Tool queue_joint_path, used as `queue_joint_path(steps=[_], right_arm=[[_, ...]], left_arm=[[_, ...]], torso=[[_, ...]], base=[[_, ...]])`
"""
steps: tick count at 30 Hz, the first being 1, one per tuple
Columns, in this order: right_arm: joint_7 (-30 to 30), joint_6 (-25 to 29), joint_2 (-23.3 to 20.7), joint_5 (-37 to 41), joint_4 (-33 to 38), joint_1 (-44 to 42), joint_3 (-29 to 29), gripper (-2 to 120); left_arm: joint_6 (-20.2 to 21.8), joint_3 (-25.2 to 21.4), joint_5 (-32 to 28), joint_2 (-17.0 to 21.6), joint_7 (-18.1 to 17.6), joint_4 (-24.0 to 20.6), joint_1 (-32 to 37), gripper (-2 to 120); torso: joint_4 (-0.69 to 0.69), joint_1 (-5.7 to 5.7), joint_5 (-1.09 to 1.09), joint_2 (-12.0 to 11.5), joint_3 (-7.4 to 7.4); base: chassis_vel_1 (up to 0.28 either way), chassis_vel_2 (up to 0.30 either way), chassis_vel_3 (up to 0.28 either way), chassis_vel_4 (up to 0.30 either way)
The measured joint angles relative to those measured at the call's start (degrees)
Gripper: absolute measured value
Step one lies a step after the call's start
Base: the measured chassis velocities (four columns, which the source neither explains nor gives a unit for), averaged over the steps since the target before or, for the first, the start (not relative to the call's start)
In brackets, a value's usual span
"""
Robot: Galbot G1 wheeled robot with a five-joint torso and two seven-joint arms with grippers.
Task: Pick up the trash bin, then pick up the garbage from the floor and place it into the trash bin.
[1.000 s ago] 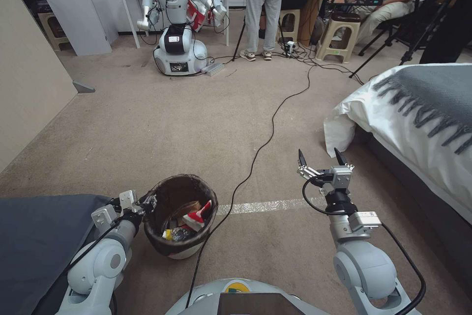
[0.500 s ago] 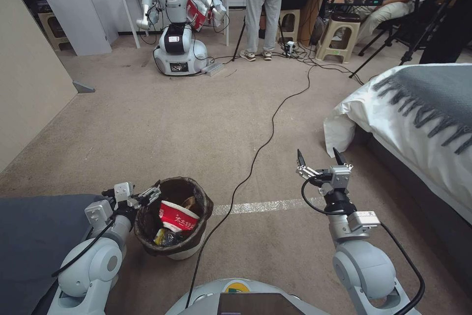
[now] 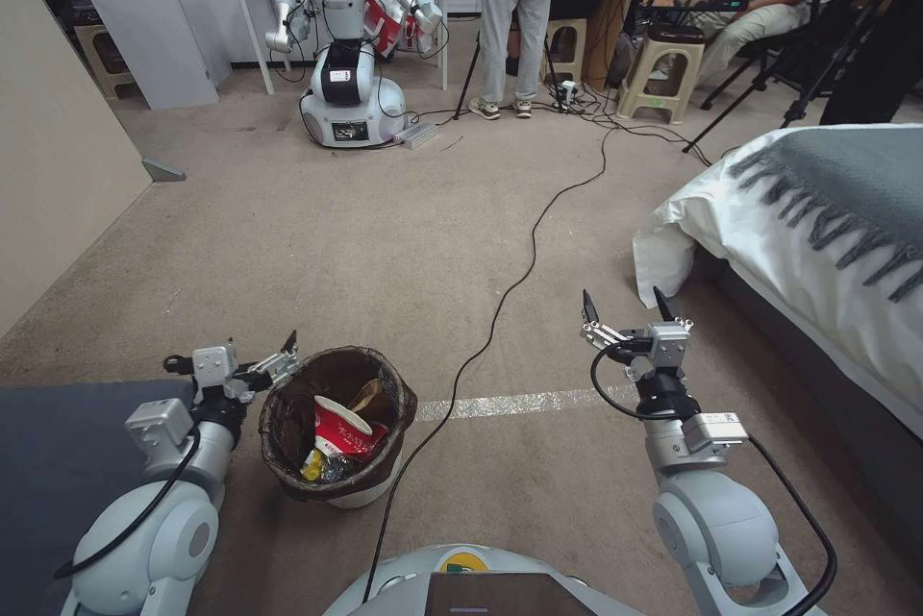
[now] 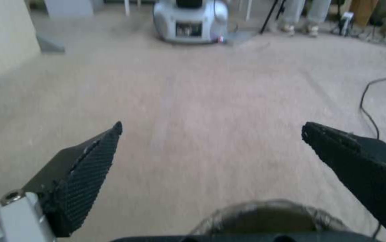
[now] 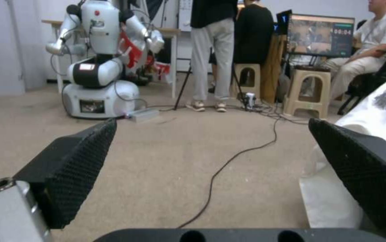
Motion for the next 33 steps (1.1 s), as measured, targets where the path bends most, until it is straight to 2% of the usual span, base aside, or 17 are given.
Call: queue_joint_path(steps=[1,4,5,7,8,10,12,13,14,15,19,33], right_arm=[[0.0,0.0,0.0,0.0,0.0,0.0,0.0,100],[0.3,-0.6,0.9,-0.4,0.9,-1.2,0.7,100],[0.3,-0.6,0.9,-0.4,0.9,-1.2,0.7,100],[0.6,-0.8,1.7,-0.9,1.5,-2.0,1.2,100],[0.6,-0.8,1.7,-0.9,1.5,-2.0,1.2,100],[0.7,-0.8,2.3,-1.4,1.8,-2.7,1.5,100],[0.7,-0.4,3.0,-2.3,2.1,-3.5,1.9,100],[0.7,-0.4,3.0,-2.3,2.1,-3.5,1.9,100],[0.7,-0.2,3.2,-2.5,2.2,-3.8,2.0,100],[0.7,0.3,3.7,-3.0,2.3,-4.4,2.2,100],[0.3,1.6,4.8,-4.2,2.8,-6.0,2.5,100],[-0.8,2.8,5.9,-5.4,3.4,-7.9,3.0,100]], left_arm=[[0.0,0.0,0.0,0.0,0.0,0.0,0.0,100],[-5.6,-1.0,4.2,-1.5,1.8,-1.3,2.7,100],[-5.6,-1.0,4.2,-1.5,1.8,-1.3,2.7,100],[-9.2,-1.3,9.0,-3.5,3.6,-1.7,4.7,100],[-9.2,-1.3,9.0,-3.5,3.6,-1.7,4.7,100],[-12.0,-1.3,13.0,-5.4,5.1,-1.7,6.6,100],[-16.7,-1.0,17.7,-8.2,6.5,-1.7,10.0,100],[-16.7,-1.0,17.7,-8.2,6.5,-1.7,10.0,100],[-18.2,-1.0,18.5,-8.8,6.6,-1.7,10.8,100],[-21.5,-1.0,19.6,-9.6,6.7,-1.4,11.9,100],[-25.5,-1.1,20.2,-10.4,6.7,-1.1,13.6,100],[-26.4,-0.8,20.1,-10.6,6.6,-1.2,14.2,100]], torso=[[0.0,0.0,0.0,0.0,0.0],[-0.01,0.0,0.01,0.0,0.0],[-0.01,0.0,0.01,0.0,0.0],[-0.01,0.0,0.01,0.0,0.0],[-0.01,0.0,0.01,0.0,0.0],[-0.01,0.0,0.01,0.0,0.0],[0.01,0.0,0.01,0.0,0.0],[0.01,0.0,0.01,0.0,0.0],[0.01,0.0,0.01,0.0,0.0],[-0.01,0.0,0.02,0.0,-0.01],[0.0,0.0,0.01,0.0,-0.01],[0.0,0.0,0.0,0.0,0.0]], base=[[0.0,0.0,0.0,0.0],[0.0,0.0,0.0,0.0],[0.0,0.0,0.0,0.0],[0.0,0.0,0.0,0.0],[0.0,0.0,0.0,0.0],[0.0,0.0,0.0,0.0],[0.0,0.0,0.0,0.0],[0.0,0.0,0.0,0.0],[0.0,0.0,0.0,0.0],[0.0,0.0,0.0,0.0],[0.0,0.0,0.0,0.0],[0.0,0.0,0.0,0.0]])
